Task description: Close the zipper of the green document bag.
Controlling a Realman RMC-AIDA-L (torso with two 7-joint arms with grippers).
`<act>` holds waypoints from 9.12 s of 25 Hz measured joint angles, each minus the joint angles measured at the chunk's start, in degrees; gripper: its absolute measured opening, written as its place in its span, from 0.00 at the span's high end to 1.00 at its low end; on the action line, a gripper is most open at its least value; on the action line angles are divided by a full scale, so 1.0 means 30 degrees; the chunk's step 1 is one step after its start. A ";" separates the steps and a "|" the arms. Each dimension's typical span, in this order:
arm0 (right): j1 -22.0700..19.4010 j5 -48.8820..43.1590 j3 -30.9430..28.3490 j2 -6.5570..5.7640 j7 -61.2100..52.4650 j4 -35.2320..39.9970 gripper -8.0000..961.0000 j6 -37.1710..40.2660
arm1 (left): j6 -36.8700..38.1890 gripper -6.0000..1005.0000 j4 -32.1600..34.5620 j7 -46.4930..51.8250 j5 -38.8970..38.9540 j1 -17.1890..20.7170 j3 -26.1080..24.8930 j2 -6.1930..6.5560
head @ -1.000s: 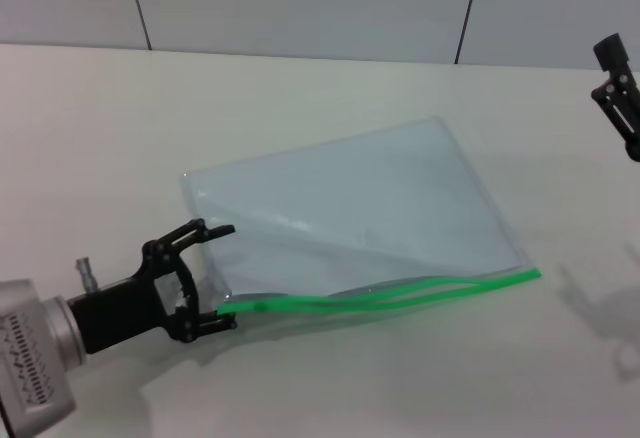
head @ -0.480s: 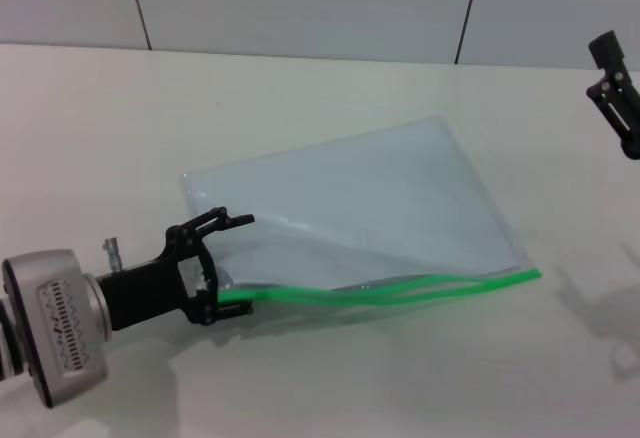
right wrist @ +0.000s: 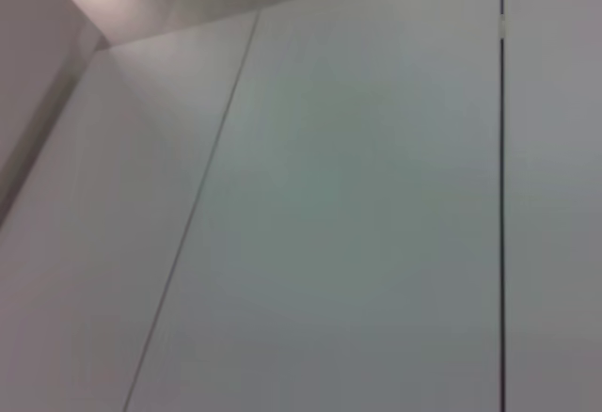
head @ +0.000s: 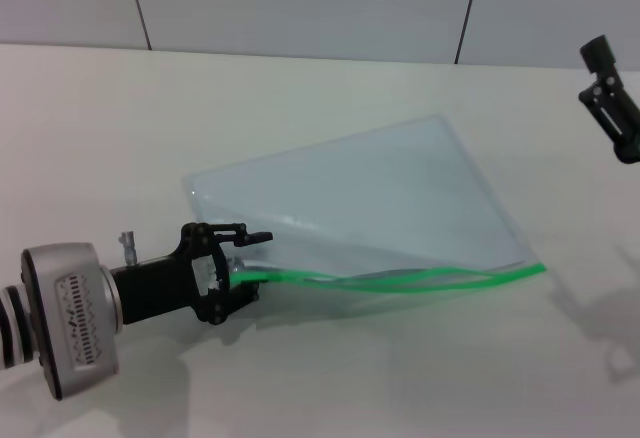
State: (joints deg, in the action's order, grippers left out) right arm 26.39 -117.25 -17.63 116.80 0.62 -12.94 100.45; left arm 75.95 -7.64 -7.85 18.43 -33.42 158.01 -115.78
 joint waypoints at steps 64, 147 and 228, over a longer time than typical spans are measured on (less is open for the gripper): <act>0.8840 -0.6740 0.7624 -0.0141 -0.0065 -0.0809 0.34 -1.2442 | 0.1731 0.94 0.0056 0.0356 -0.0030 0.0027 0.0005 0.1316; 0.7329 -0.6507 0.6402 -0.0143 0.2932 -0.1500 0.92 -1.3862 | 0.2064 0.89 0.0054 -0.0891 0.0126 0.0124 0.0069 0.0975; -0.0877 0.0861 -0.4960 0.0084 0.3215 -0.0516 0.12 -0.6392 | 0.5434 0.40 0.2025 0.2810 0.9484 0.3223 -0.2368 -0.0133</act>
State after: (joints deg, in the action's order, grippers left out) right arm 23.76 -114.66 -32.51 117.05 10.27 -14.49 81.28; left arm 92.25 -1.56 0.58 46.88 -23.76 150.91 -116.18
